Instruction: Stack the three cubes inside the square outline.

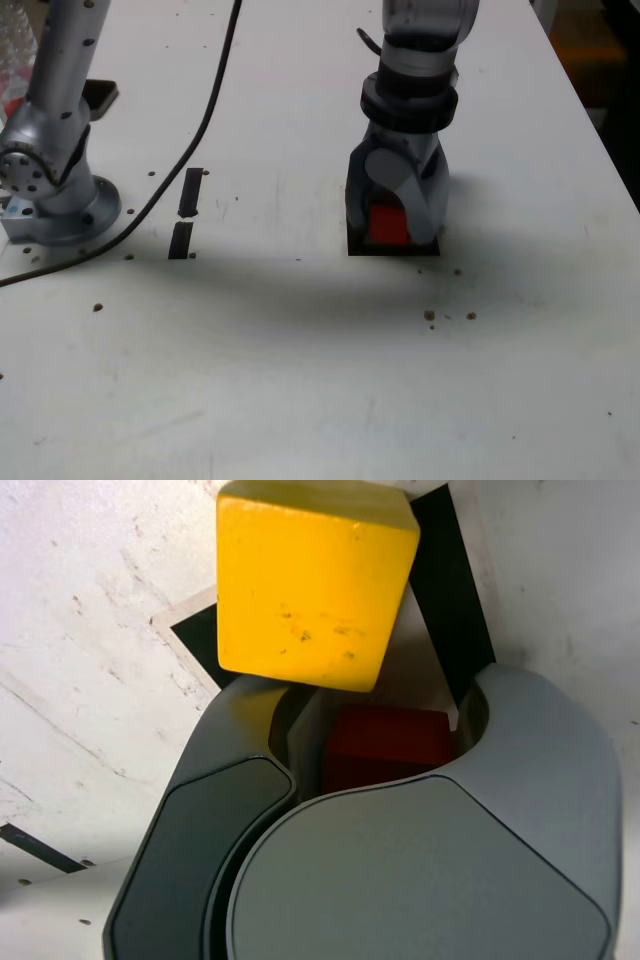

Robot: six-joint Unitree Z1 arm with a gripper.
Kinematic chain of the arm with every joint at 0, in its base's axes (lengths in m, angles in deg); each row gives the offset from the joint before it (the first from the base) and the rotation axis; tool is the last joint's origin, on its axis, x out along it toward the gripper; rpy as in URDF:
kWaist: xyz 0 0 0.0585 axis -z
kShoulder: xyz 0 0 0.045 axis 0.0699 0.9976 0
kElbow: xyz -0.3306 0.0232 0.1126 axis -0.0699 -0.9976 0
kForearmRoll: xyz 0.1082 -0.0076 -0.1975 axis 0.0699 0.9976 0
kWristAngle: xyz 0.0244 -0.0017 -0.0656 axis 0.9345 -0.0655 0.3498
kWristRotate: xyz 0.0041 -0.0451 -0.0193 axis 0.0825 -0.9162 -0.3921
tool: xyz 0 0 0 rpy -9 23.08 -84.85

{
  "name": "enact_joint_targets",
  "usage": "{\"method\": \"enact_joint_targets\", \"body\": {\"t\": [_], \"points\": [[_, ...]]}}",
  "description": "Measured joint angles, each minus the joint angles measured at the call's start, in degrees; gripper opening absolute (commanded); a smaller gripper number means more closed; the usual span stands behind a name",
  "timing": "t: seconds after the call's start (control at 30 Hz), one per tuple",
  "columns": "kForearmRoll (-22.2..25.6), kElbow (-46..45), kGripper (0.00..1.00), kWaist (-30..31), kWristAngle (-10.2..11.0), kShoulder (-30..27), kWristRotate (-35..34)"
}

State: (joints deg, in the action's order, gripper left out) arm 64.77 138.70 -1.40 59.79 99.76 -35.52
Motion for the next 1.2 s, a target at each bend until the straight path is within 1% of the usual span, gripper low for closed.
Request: {"method": "enact_joint_targets", "body": {"t": [0.07, 0.17, 0.53, 0.7, 0.77, 0.97, 1.2], "points": [[0.02, -0.01, 0.54, -0.06, 0.24, -0.02, 0.0], [0.34, -0.06, 0.63, -0.06, 0.62, -0.02, 0.0], [0.69, -0.19, 0.78, -0.58, 2.95, -0.02, 0.0], [1.97, -0.12, 0.8, -0.58, 3.51, -0.38, 0.0], [3.37, 0.12, 0.8, -0.58, 3.97, -0.92, 0.0], [6.61, 0.88, 0.8, -0.58, 5.61, -4.75, -0.01], [6.8, 1.53, 0.82, -0.58, 6.82, -6.61, -0.07]]}}
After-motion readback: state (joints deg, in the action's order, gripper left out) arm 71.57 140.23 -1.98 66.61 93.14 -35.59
